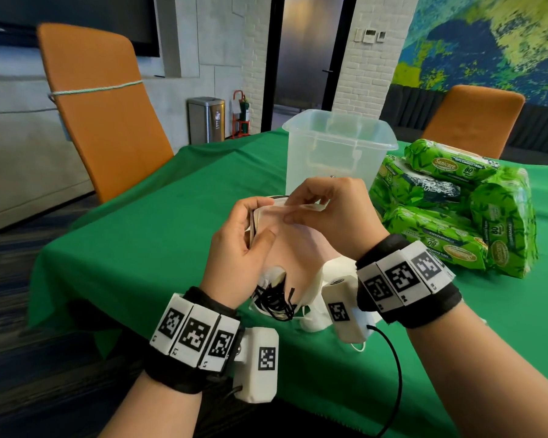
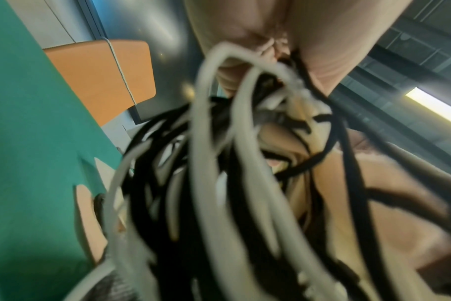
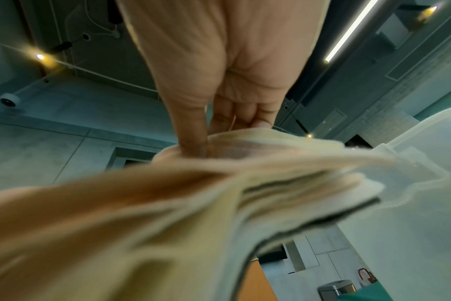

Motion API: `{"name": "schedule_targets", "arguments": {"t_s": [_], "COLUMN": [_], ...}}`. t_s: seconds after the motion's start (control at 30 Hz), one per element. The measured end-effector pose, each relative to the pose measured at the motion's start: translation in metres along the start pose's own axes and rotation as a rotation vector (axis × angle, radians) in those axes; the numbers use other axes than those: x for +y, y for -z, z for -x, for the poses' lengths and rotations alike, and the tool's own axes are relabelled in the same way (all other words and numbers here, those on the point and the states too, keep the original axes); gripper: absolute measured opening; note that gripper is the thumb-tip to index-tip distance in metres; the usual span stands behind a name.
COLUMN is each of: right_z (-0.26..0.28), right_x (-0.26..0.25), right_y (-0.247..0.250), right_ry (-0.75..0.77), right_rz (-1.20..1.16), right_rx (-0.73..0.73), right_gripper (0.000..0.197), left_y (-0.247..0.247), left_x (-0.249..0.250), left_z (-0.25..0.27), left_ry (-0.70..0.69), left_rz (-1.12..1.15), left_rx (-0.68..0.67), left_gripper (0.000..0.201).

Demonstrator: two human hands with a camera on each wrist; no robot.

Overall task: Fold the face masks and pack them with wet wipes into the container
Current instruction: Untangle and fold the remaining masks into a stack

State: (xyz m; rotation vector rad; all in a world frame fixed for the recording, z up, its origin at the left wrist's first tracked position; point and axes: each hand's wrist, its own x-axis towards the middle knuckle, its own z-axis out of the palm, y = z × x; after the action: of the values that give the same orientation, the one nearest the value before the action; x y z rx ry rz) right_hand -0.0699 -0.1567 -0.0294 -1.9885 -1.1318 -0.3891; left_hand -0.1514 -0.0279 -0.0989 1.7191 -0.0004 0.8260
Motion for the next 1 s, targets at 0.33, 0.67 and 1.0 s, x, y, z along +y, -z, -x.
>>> {"name": "schedule_targets", "arguments": {"t_s": [0.33, 0.67, 1.0], "right_z": [-0.003, -0.005, -0.005], "right_x": [-0.004, -0.004, -0.011], "right_y": [0.003, 0.003, 0.001], "right_ry": [-0.046, -0.117, -0.015], "right_rz": [-0.021, 0.016, 0.158], "right_rx": [0.006, 0.047, -0.071], "right_gripper": [0.033, 0.026, 0.028], "left_y": [0.001, -0.001, 0.002], "left_x": [0.001, 0.003, 0.000], "left_z": [-0.001, 0.000, 0.001], "left_ry": [-0.004, -0.041, -0.050], "left_rz": [0.013, 0.057, -0.029], "left_rx": [0.003, 0.018, 0.042], "left_gripper": [0.027, 0.038, 0.016]}}
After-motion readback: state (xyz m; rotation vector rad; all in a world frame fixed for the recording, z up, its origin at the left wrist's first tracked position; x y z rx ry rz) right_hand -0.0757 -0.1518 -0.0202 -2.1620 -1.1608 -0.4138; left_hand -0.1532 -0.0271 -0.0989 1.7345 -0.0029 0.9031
